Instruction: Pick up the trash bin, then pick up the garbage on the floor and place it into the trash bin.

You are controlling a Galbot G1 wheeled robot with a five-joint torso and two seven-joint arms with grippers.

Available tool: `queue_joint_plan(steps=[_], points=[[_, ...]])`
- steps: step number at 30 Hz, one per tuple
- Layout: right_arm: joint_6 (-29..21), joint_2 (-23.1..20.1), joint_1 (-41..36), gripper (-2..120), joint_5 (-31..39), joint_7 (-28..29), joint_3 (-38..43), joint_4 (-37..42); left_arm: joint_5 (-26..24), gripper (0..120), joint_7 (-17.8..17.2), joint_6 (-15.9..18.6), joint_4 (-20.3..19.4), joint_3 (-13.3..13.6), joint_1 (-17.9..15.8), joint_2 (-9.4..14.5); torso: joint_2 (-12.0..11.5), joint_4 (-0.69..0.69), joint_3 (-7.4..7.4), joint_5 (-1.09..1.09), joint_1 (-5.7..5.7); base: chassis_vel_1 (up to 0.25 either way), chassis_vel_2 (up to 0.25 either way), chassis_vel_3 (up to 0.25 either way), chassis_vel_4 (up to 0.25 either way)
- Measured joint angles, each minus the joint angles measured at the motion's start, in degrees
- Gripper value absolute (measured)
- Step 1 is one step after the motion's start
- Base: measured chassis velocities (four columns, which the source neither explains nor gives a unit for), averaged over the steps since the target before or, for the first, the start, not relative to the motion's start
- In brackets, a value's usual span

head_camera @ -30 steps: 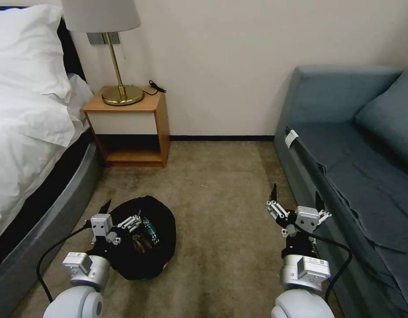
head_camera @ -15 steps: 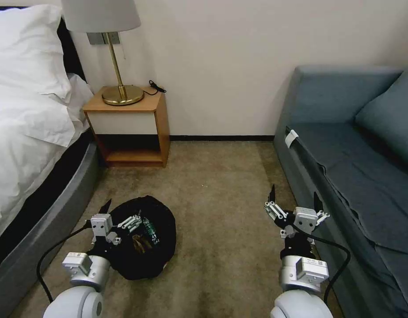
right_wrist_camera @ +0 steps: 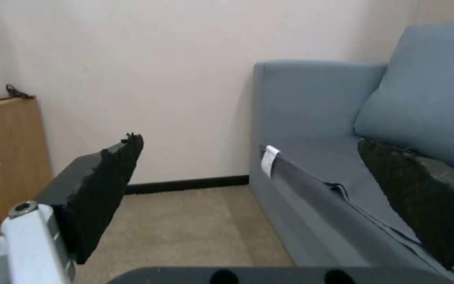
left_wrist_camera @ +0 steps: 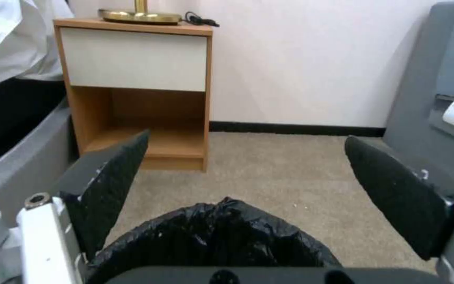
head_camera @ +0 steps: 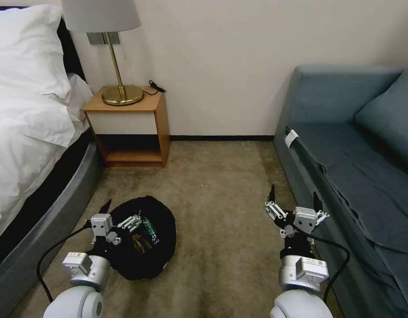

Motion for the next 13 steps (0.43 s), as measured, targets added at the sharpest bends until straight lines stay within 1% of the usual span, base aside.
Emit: queue_joint_plan(steps=[13], points=[[-0.02,-0.01,0.04,100,0.04,0.02,-0.01,-0.01,0.00,100,0.04,0.00,0.03,0.00,0.00,0.00,0.00,0.00,0.00,0.00,0.00,0.000,0.000,0.000,0.000]])
